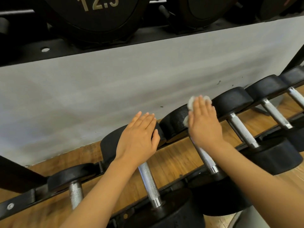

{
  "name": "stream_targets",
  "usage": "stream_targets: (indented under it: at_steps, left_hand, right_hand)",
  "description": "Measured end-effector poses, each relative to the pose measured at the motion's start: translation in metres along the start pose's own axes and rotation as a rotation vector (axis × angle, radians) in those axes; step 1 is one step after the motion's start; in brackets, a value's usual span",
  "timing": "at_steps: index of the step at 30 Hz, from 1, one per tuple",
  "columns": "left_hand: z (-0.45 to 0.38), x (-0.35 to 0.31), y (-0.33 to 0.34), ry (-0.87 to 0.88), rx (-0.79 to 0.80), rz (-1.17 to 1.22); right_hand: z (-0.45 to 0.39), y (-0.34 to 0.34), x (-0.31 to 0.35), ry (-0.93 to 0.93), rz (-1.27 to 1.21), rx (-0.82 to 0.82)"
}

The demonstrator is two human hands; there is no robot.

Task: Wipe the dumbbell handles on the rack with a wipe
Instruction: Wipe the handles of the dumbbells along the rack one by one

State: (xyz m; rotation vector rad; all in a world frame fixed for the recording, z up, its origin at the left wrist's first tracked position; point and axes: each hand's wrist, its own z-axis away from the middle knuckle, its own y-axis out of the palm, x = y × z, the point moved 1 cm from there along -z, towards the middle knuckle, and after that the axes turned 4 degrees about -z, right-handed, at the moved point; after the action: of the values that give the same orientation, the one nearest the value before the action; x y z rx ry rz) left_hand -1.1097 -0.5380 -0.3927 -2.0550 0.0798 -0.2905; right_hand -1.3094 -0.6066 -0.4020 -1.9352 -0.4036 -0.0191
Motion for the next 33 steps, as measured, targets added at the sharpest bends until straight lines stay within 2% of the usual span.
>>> stream_targets:
  at_steps: [3,6,8,12,14,16,19,21,23,27,33]
  left_hand:
    - [0.0,0.0,0.0,-0.002,-0.014,-0.007]
    - [0.001,0.0,0.0,0.004,-0.015,-0.009]
    - [0.001,0.001,0.0,0.01,-0.019,-0.005]
    - [0.001,0.001,0.0,0.004,-0.025,-0.012]
    - [0.0,0.001,-0.001,-0.002,-0.022,-0.014]
    - [0.001,0.001,-0.001,-0.002,-0.024,0.002]
    - [0.001,0.0,-0.003,-0.005,-0.017,0.012]
    - [0.002,0.0,-0.003,-0.005,-0.018,0.02]
    - [0.004,0.001,-0.003,-0.023,-0.039,0.046]
    - [0.008,0.003,-0.004,-0.067,-0.091,0.132]
    - [0.037,0.007,-0.011,-0.163,-0.079,0.175]
  right_hand:
    - [0.027,0.016,0.019,-0.428,0.292,0.025]
    - [0.022,0.018,0.014,-0.562,0.327,0.032]
    - [0.013,0.01,0.01,-0.494,0.294,0.031]
    - [-0.009,-0.004,-0.016,-0.078,-0.003,0.065]
    - [-0.009,-0.005,-0.019,0.007,-0.103,0.077]
    - [0.003,-0.002,-0.012,-0.049,-0.058,0.023]
    - [0.023,0.0,0.002,-0.32,0.095,0.019]
    - [0.02,-0.004,-0.004,-0.431,0.096,0.022]
    - [0.013,-0.011,-0.012,-0.364,-0.04,0.042]
    - [0.008,-0.023,-0.012,-0.058,-0.474,0.063]
    - [0.022,-0.022,0.005,-0.112,-0.682,-0.126]
